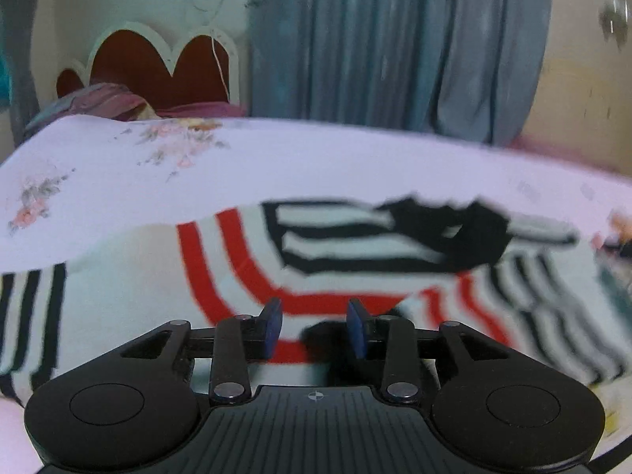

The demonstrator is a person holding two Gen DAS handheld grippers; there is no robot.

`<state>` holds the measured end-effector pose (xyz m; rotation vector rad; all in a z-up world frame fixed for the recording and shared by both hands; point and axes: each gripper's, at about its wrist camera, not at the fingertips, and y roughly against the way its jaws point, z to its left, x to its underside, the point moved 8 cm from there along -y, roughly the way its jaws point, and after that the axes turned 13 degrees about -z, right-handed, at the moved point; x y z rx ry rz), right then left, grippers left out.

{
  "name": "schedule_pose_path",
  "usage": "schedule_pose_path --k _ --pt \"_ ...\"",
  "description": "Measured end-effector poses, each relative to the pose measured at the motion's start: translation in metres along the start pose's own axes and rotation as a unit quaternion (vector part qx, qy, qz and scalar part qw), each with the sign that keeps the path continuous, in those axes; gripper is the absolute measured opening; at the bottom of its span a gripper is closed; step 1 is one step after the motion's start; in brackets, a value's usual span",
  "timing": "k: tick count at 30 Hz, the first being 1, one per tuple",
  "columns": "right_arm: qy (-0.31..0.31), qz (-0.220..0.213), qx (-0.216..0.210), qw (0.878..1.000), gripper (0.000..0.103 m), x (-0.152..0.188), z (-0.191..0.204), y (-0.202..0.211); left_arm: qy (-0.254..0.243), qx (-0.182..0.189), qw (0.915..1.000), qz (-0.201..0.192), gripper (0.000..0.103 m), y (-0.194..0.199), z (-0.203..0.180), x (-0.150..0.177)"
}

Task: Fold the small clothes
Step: 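Fold the held sleeve across the sweater body with the right gripper, then release the sleeve on the body and lift the right gripper away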

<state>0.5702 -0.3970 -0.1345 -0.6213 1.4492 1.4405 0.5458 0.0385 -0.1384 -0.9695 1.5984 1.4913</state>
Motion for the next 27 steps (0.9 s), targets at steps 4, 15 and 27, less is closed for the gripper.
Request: schedule_pose_path --k 4,15,27 --pt "-0.057 0.013 -0.014 0.998 0.035 0.0 -0.019 -0.018 -0.014 -0.043 0.9979 0.047 0.034 -0.021 -0.005 0.013" --pt "-0.06 0.033 -0.037 0.997 0.01 0.015 -0.023 -0.034 -0.005 -0.037 0.9987 0.036 0.006 -0.039 0.0 0.029" --pt "0.048 -0.003 -0.065 0.997 0.016 -0.004 0.009 -0.008 -0.052 0.045 0.9976 -0.011 0.042 -0.038 -0.102 -0.02"
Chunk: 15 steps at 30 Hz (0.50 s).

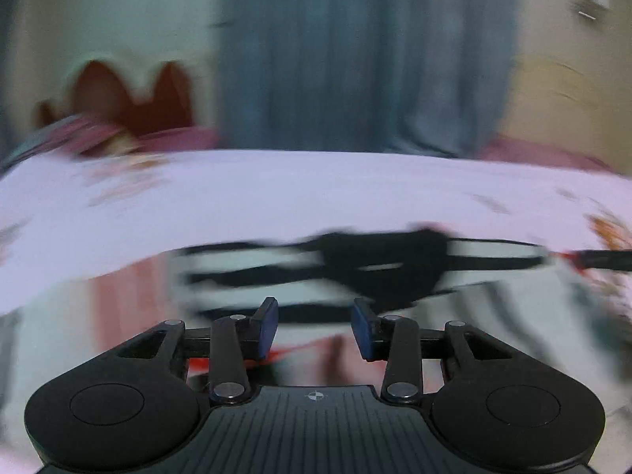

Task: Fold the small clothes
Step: 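Release the sleeve on the body and lift the right gripper away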

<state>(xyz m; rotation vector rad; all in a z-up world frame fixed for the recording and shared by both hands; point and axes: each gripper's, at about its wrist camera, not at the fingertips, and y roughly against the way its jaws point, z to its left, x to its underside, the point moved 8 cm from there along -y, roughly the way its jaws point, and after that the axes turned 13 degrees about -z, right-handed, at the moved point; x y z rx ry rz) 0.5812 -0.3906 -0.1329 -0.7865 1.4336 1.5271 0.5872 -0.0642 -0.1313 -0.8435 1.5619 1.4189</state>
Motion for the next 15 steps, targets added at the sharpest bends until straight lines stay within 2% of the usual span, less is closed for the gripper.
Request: schedule_pose_path --k 1,2,4,6,8,9,10,12,14,15 --pt "0.012 0.019 -0.001 1.0 0.01 0.006 0.006 -0.007 0.001 0.031 0.9995 0.005 0.045 -0.011 -0.024 -0.002" --pt "0.022 0.034 0.006 0.999 0.009 0.012 0.01 -0.014 0.001 0.053 0.9986 0.01 0.046 -0.023 -0.047 -0.004" --pt "0.026 0.037 0.014 0.999 0.01 0.02 0.013 -0.019 0.012 0.08 0.996 0.037 0.05 -0.048 -0.082 0.003" --pt "0.017 0.031 0.016 0.999 0.01 0.022 0.013 -0.019 0.022 0.088 0.9942 0.058 0.05 -0.064 -0.102 0.011" --pt "0.016 0.03 0.017 0.999 0.012 0.02 0.013 -0.016 0.012 0.085 0.9949 0.054 0.051 -0.068 -0.116 0.009" --pt "0.016 0.026 0.01 0.999 0.02 0.019 0.015 -0.013 0.009 0.093 0.9944 0.05 0.051 -0.065 -0.123 0.008" --pt "0.016 0.024 -0.001 1.0 0.022 0.019 0.015 -0.01 -0.01 0.085 0.995 0.052 0.052 -0.066 -0.127 0.011" --pt "0.054 0.028 -0.001 0.998 0.019 0.025 0.018 -0.011 -0.044 0.067 0.9955 0.05 0.054 -0.065 -0.123 0.018" --pt "0.057 0.024 0.015 0.998 0.012 0.021 0.008 -0.011 -0.051 0.052 0.9964 0.044 0.058 -0.055 -0.1 0.019" --pt "0.046 0.024 0.025 0.998 0.011 0.019 -0.002 -0.009 -0.059 0.033 0.997 0.038 0.065 -0.048 -0.082 0.021"
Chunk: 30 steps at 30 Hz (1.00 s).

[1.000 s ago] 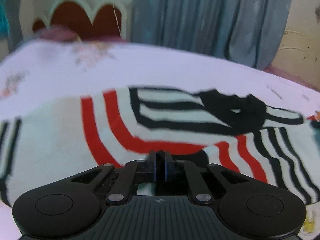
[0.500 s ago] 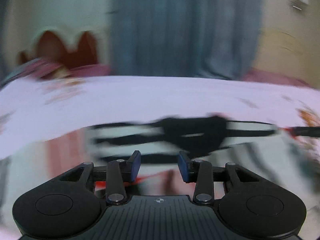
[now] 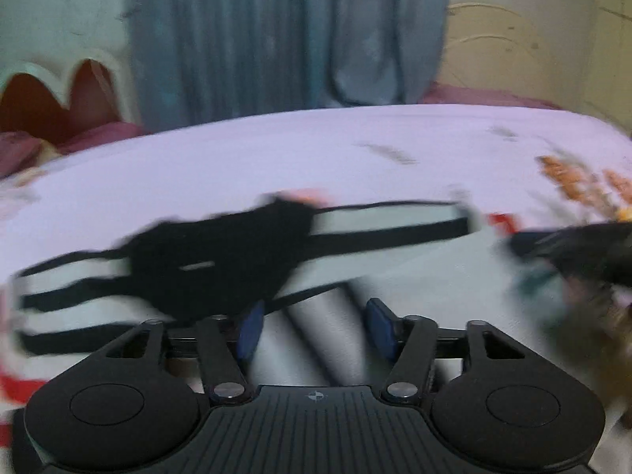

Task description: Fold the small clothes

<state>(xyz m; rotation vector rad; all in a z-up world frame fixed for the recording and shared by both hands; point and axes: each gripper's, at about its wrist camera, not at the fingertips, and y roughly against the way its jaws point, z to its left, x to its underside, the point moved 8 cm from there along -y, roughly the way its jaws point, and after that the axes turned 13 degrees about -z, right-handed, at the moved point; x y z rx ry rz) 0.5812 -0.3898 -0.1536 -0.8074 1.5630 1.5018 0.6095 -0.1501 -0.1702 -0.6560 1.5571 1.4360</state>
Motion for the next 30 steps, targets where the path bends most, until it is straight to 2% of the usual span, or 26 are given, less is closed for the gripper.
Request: schedule_pose_path --k 1,2,3,4,6,7,8,10,12,13,14,15,17,19,21,23,24,26,28,30 --pt "-0.012 0.001 0.004 1.0 0.021 0.0 -0.008 0.001 -0.006 -0.028 0.9996 -0.002 0.071 0.01 0.021 0.006" --pt "-0.01 0.006 0.02 1.0 0.032 0.002 -0.016 0.002 -0.008 -0.055 0.9985 -0.001 0.071 0.019 0.045 0.014" --pt "-0.005 0.006 0.028 1.0 0.039 0.004 -0.021 0.003 -0.001 -0.07 0.9975 0.002 0.077 0.027 0.064 0.023" --pt "-0.01 0.006 0.026 1.0 0.038 0.005 -0.024 0.003 0.022 -0.077 0.9968 0.005 0.086 0.033 0.081 0.031" --pt "-0.019 -0.004 0.029 0.999 0.034 -0.001 -0.021 0.009 0.075 -0.09 0.9931 0.01 0.086 0.042 0.103 0.039" --pt "-0.017 -0.026 0.025 0.999 0.029 -0.007 -0.013 0.016 0.081 -0.098 0.9919 0.003 0.086 0.049 0.106 0.037" --pt "-0.014 -0.039 0.015 0.999 0.028 -0.01 -0.003 0.02 0.079 -0.1 0.9918 -0.007 0.086 0.054 0.101 0.033" --pt "0.005 -0.043 -0.013 0.999 0.027 -0.01 0.026 0.023 0.075 -0.076 0.9936 -0.036 0.086 0.061 0.082 0.022" --pt "0.037 -0.017 -0.041 0.998 0.025 0.002 0.055 0.016 0.055 -0.047 0.996 -0.053 0.086 0.062 0.056 0.013" --pt "0.052 0.008 -0.041 0.998 0.026 0.012 0.063 0.008 0.041 -0.033 0.9977 -0.043 0.086 0.056 0.044 0.014" --pt "0.07 0.01 -0.034 0.997 0.027 0.017 0.067 0.005 0.03 -0.024 0.999 -0.02 0.086 0.048 0.037 0.021" --pt "0.081 0.01 -0.031 0.996 0.027 0.017 0.07 0.004 0.018 -0.018 0.9994 0.023 0.087 0.035 0.034 0.034" --pt "0.078 0.015 -0.032 0.996 0.023 0.012 0.069 0.01 0.036 -0.021 0.999 0.014 0.087 0.042 0.041 0.032" --pt "0.069 -0.004 -0.036 0.997 0.027 0.002 0.065 0.028 0.034 -0.035 0.9987 -0.013 0.087 0.059 0.048 0.023" --pt "0.069 -0.005 -0.046 0.996 0.027 0.006 0.068 0.045 0.043 -0.016 0.9985 -0.029 0.087 0.072 0.045 0.021" --pt "0.078 0.015 -0.058 0.995 0.026 0.022 0.078 0.049 0.021 -0.019 0.9995 0.013 0.087 0.062 0.04 0.04" --pt "0.088 0.036 -0.053 0.994 0.026 0.035 0.082 0.045 0.026 -0.015 0.9994 0.017 0.088 0.059 0.042 0.048" --pt "0.102 0.026 -0.039 0.994 0.026 0.041 0.088 0.049 0.039 -0.02 0.9988 0.021 0.088 0.063 0.051 0.045" --pt "0.086 0.022 -0.037 0.995 0.026 0.036 0.089 0.06 0.025 -0.032 0.9992 -0.002 0.087 0.081 0.054 0.038" --pt "0.081 0.004 -0.039 0.996 0.026 0.035 0.089 0.08 0.038 -0.02 0.9989 -0.017 0.087 0.097 0.055 0.037"
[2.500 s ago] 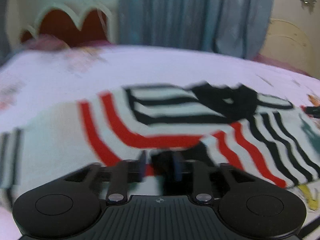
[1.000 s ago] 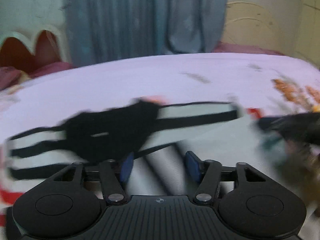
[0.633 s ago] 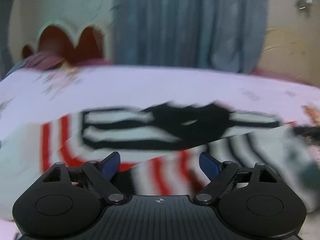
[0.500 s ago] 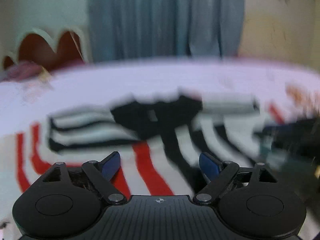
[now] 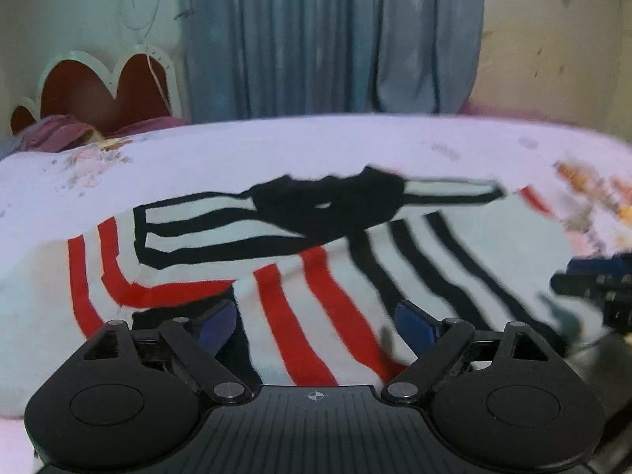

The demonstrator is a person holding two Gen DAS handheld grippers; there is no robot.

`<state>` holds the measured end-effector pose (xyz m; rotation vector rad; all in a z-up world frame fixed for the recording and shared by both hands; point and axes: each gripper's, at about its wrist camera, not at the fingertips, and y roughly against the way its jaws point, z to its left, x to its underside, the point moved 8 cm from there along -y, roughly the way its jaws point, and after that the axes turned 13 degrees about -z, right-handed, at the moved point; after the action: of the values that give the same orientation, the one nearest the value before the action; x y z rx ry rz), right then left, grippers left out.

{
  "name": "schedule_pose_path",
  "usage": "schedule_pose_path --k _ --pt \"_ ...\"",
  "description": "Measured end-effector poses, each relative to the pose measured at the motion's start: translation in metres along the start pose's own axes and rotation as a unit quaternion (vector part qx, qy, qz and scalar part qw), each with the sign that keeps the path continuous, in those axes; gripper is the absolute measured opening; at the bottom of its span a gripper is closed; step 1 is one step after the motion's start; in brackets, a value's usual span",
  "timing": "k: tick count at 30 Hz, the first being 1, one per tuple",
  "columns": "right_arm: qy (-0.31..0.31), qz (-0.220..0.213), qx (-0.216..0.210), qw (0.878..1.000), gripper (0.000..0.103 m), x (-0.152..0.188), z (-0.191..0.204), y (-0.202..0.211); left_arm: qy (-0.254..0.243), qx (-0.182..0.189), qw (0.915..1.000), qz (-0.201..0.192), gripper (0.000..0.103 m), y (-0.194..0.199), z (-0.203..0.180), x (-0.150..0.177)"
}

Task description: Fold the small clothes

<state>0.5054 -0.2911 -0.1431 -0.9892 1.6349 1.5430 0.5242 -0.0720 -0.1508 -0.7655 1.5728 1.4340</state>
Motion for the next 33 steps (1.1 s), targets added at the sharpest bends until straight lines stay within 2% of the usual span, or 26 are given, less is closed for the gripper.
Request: schedule_pose_path --k 2,3,4,5,7,8,9,10,11,13,15,17,21,24,26,27,28,31,33 --pt "0.006 0.005 0.0 1.0 0.025 0.01 -0.001 0.015 -0.007 -0.011 0.9996 0.023 0.087 -0.005 0.006 0.013" --pt "0.008 0.022 0.003 1.0 0.024 0.023 -0.001 0.017 -0.012 -0.016 0.9986 0.05 0.088 -0.011 0.01 0.026" --pt "0.007 0.032 0.004 0.999 0.024 0.03 -0.005 0.018 -0.005 -0.012 0.9991 0.04 0.088 -0.01 0.013 0.031" --pt "0.004 0.022 0.005 1.0 0.024 0.033 -0.007 0.021 0.002 -0.014 0.999 0.043 0.088 -0.009 0.016 0.031" --pt "0.002 0.021 0.009 1.0 0.026 0.028 -0.007 0.028 -0.009 -0.034 0.9985 0.041 0.088 -0.001 0.016 0.022" --pt "0.004 0.007 0.01 1.0 0.026 0.021 -0.006 0.035 -0.014 -0.033 0.999 0.027 0.088 0.003 0.015 0.019" --pt "0.004 -0.003 0.007 1.0 0.025 0.018 -0.005 0.038 -0.018 -0.03 0.9988 0.033 0.088 -0.001 0.014 0.022" --pt "0.0 0.009 0.005 1.0 0.023 0.022 -0.006 0.04 -0.02 -0.032 0.9975 0.06 0.088 -0.007 0.014 0.03" --pt "-0.004 0.04 0.003 0.999 0.023 0.034 -0.008 0.033 -0.004 -0.03 0.9979 0.057 0.088 -0.008 0.016 0.031" --pt "0.006 0.036 -0.002 0.999 0.022 0.036 -0.007 0.032 0.012 -0.038 0.9971 0.065 0.088 -0.003 0.019 0.027" --pt "0.002 0.022 -0.005 1.0 0.024 0.025 -0.006 0.037 0.012 -0.061 0.9971 0.045 0.089 0.014 0.026 0.018" --pt "-0.029 -0.01 -0.011 0.999 0.029 0.013 -0.008 0.044 0.023 -0.081 0.9956 0.042 0.089 0.032 0.04 0.022" --pt "-0.06 -0.008 -0.01 0.998 0.029 0.01 -0.01 0.042 0.085 -0.134 0.9863 0.047 0.088 0.07 0.104 0.041" --pt "-0.083 -0.007 -0.014 0.996 0.029 0.009 -0.006 0.044 0.158 -0.188 0.9689 0.027 0.088 0.106 0.175 0.055" --pt "-0.101 -0.005 -0.01 0.995 0.029 0.007 -0.002 0.043 0.2 -0.228 0.953 0.007 0.087 0.129 0.228 0.063" --pt "-0.105 -0.006 -0.006 0.994 0.029 0.006 -0.001 0.043 0.221 -0.244 0.9442 -0.005 0.075 0.138 0.252 0.068" --pt "-0.106 -0.007 0.0 0.994 0.029 0.007 0.004 0.046 0.247 -0.258 0.9342 -0.012 0.069 0.145 0.278 0.073" --pt "-0.118 -0.005 0.025 0.993 0.03 0.006 0.013 0.044 0.327 -0.28 0.9022 -0.025 0.068 0.16 0.349 0.093" --pt "-0.12 -0.004 0.046 0.992 0.03 0.004 0.02 0.039 0.363 -0.283 0.8868 -0.04 0.068 0.162 0.386 0.103"
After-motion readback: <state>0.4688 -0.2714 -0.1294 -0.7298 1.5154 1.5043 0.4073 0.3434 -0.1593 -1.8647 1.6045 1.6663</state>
